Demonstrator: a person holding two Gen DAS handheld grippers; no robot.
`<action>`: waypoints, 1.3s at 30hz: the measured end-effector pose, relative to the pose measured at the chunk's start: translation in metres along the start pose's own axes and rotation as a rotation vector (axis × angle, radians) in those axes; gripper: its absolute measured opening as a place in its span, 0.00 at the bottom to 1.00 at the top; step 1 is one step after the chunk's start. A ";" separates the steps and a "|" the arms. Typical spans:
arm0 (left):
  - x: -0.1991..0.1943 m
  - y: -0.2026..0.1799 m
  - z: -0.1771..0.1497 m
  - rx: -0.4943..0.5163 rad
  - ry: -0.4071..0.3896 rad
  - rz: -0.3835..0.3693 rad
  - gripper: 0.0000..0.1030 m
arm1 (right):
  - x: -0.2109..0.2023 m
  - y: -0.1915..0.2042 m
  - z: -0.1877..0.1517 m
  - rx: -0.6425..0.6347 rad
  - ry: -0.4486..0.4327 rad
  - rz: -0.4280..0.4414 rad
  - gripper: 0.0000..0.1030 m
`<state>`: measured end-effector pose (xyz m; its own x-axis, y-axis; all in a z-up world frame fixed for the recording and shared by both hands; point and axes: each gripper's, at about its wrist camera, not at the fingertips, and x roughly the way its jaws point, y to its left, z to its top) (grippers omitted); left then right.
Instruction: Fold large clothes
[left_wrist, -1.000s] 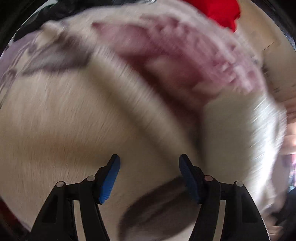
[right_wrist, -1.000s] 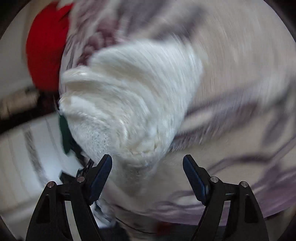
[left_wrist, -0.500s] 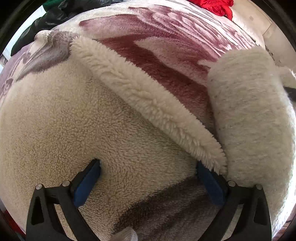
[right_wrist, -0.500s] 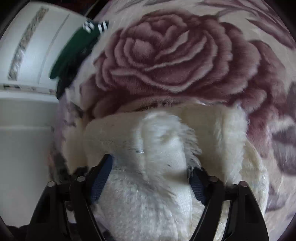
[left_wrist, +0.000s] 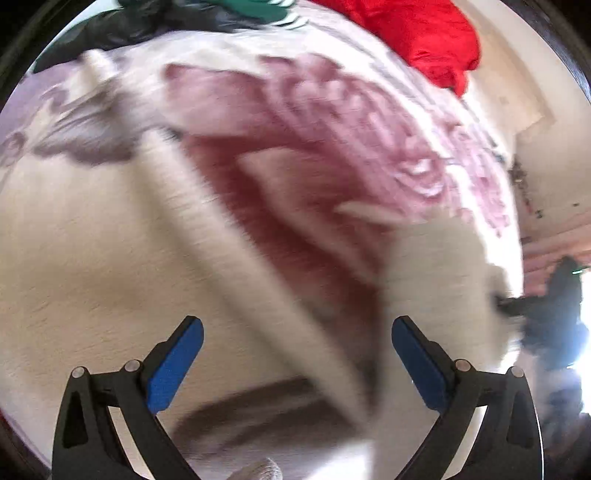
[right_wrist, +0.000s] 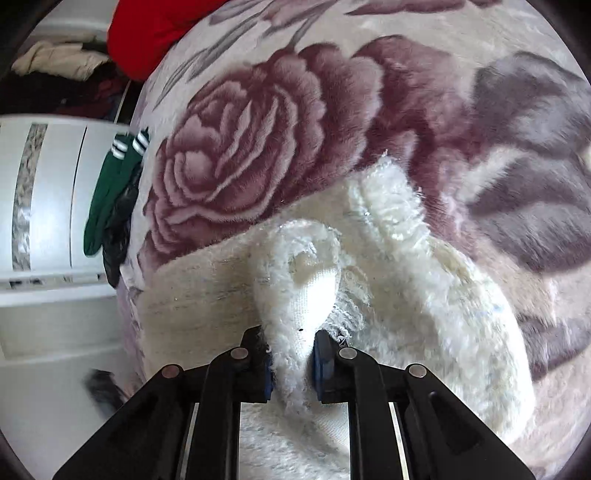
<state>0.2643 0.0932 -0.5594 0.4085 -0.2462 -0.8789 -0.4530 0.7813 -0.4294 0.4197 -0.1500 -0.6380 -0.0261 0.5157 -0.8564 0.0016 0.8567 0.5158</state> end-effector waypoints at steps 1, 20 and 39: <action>0.004 -0.008 0.002 0.008 0.010 -0.033 1.00 | 0.004 0.002 0.000 -0.029 -0.001 -0.019 0.16; 0.039 0.010 0.004 -0.105 0.103 -0.483 1.00 | -0.074 -0.088 0.002 0.003 0.091 0.083 0.94; 0.042 -0.063 0.011 0.167 0.195 -0.422 0.60 | 0.040 -0.123 -0.026 0.155 0.237 0.498 0.45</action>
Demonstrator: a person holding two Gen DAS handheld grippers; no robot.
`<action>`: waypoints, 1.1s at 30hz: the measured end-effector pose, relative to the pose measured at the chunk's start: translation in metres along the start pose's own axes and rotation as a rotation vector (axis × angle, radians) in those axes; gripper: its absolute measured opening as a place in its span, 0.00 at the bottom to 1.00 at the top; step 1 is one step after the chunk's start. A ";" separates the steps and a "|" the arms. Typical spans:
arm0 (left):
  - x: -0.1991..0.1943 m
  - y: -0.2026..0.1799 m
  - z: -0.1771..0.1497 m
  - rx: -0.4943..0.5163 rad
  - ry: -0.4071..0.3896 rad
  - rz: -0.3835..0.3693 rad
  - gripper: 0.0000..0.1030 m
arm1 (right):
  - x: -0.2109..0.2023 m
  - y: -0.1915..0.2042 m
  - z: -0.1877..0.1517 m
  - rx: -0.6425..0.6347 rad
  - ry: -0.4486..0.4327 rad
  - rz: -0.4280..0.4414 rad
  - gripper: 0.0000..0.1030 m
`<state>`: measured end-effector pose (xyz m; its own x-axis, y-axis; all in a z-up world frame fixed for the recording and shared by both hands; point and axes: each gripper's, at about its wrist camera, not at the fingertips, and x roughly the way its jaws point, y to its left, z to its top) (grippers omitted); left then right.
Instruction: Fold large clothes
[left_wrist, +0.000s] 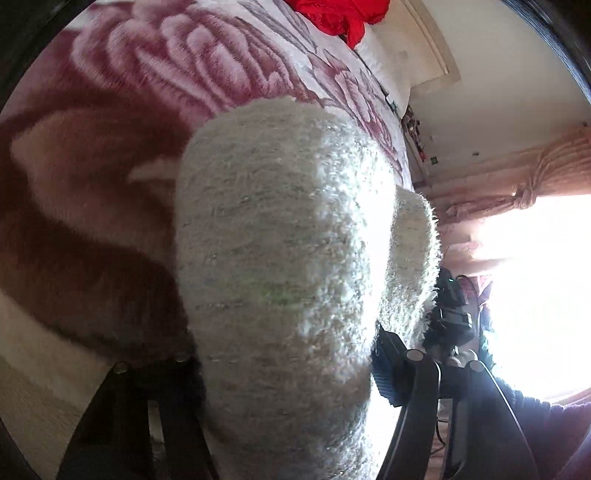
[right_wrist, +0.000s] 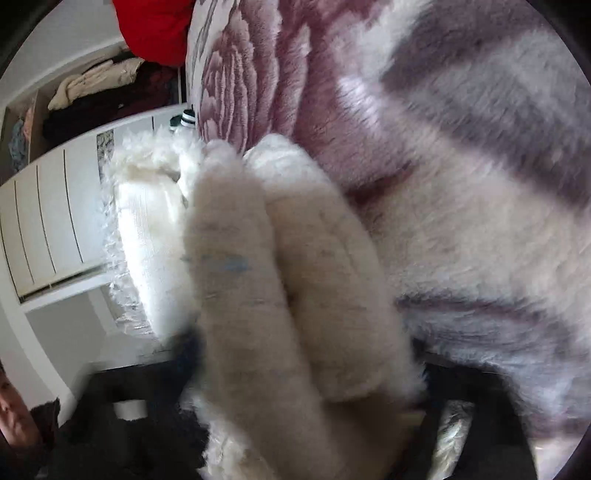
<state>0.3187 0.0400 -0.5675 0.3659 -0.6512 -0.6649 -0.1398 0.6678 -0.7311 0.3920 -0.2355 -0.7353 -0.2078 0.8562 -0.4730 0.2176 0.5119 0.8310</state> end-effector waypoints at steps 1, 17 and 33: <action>-0.002 -0.005 0.005 0.015 0.011 0.002 0.60 | 0.001 0.005 -0.005 0.004 -0.029 -0.002 0.40; 0.070 -0.094 0.205 0.276 0.096 -0.071 0.59 | -0.087 0.074 0.079 0.001 -0.312 0.138 0.30; 0.169 -0.063 0.284 0.266 0.173 0.004 0.74 | -0.110 0.032 0.225 0.081 -0.396 -0.106 0.56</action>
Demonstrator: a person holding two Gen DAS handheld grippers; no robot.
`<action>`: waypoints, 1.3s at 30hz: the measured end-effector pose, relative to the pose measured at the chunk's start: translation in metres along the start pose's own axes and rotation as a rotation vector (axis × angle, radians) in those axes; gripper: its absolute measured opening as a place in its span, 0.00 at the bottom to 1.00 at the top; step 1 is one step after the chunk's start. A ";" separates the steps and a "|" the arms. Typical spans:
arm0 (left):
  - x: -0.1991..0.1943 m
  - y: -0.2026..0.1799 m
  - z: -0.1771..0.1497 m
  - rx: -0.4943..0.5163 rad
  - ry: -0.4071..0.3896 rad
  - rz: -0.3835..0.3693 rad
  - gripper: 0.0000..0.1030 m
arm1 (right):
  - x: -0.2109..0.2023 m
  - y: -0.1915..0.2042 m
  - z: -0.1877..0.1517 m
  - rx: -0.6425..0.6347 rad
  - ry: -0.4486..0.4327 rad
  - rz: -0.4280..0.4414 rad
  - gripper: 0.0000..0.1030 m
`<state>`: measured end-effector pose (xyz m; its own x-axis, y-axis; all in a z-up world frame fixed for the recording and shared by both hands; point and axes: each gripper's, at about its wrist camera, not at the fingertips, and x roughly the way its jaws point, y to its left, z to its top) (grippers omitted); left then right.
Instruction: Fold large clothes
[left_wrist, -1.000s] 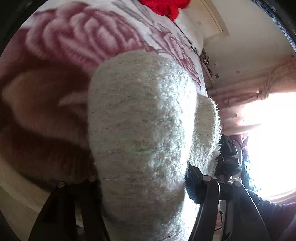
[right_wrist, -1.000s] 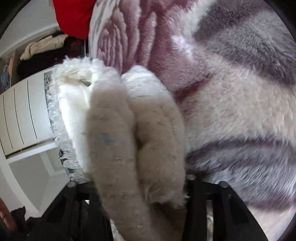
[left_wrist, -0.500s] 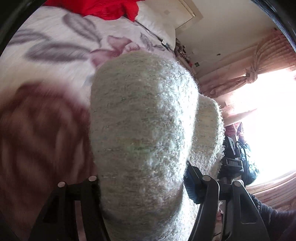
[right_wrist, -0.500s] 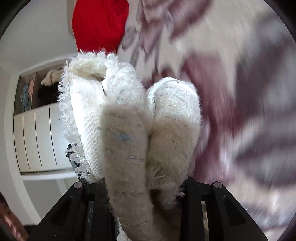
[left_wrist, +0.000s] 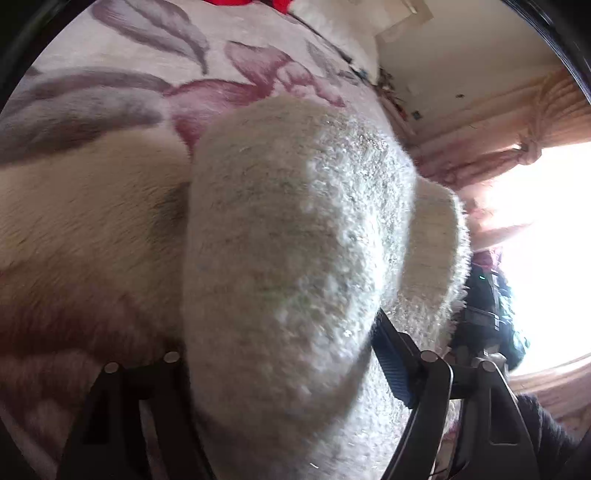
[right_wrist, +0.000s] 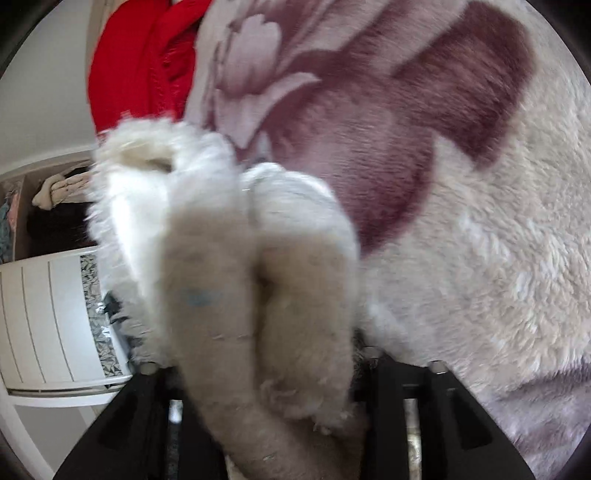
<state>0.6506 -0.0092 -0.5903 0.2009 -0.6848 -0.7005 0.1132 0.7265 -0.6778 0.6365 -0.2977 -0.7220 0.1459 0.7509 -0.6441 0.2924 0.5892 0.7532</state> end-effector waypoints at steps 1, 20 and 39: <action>-0.007 -0.003 -0.004 -0.021 -0.003 0.036 0.74 | -0.007 0.001 -0.004 0.003 -0.003 -0.020 0.62; -0.141 -0.168 -0.112 0.151 -0.223 0.646 1.00 | -0.137 0.161 -0.231 -0.312 -0.421 -0.926 0.99; -0.344 -0.387 -0.263 0.260 -0.405 0.664 1.00 | -0.341 0.369 -0.504 -0.442 -0.674 -0.897 0.99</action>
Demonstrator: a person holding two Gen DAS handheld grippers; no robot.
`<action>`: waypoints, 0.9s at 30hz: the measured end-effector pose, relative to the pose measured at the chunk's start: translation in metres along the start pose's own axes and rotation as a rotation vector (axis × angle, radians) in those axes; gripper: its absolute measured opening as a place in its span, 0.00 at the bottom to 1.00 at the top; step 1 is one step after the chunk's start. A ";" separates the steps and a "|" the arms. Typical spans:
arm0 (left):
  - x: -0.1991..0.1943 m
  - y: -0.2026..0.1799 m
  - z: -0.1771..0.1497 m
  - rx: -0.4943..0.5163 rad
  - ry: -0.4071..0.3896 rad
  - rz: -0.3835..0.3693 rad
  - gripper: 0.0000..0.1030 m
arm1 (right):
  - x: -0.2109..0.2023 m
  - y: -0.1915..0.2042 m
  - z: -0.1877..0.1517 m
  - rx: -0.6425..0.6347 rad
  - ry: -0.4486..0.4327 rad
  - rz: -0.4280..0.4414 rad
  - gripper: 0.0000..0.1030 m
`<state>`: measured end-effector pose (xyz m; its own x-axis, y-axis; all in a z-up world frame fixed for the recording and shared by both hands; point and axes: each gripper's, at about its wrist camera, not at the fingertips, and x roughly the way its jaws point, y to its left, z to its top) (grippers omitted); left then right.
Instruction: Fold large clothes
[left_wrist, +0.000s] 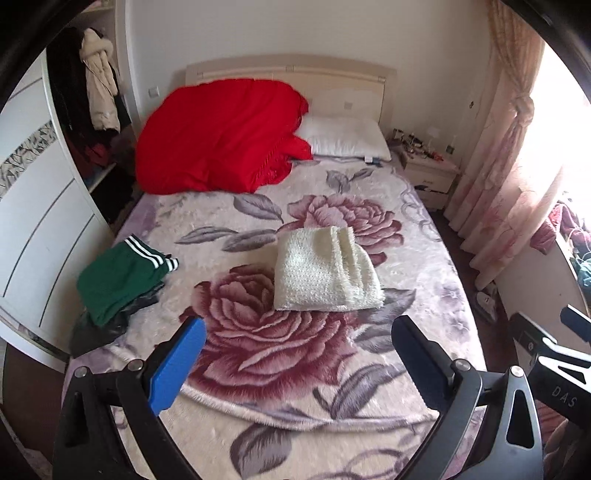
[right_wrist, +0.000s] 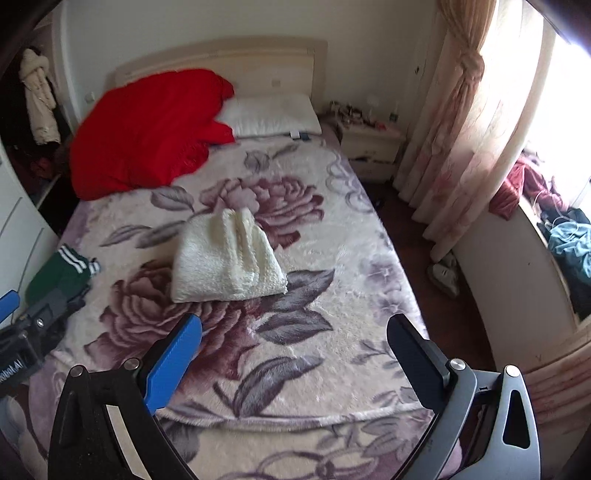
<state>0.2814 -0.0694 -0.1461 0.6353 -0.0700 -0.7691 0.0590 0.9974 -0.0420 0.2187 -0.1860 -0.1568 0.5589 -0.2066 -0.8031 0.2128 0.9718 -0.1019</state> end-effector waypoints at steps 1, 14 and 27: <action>-0.010 0.000 -0.002 -0.002 -0.009 0.000 1.00 | -0.024 -0.001 -0.002 -0.004 -0.023 0.001 0.99; -0.109 -0.008 -0.023 -0.005 -0.095 0.001 1.00 | -0.167 -0.015 -0.029 -0.003 -0.131 0.051 0.99; -0.140 -0.004 -0.034 0.007 -0.170 0.044 1.00 | -0.221 -0.017 -0.048 0.004 -0.188 0.042 1.00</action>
<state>0.1665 -0.0625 -0.0601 0.7586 -0.0289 -0.6509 0.0335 0.9994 -0.0054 0.0530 -0.1510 -0.0059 0.7074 -0.1840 -0.6825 0.1893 0.9796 -0.0678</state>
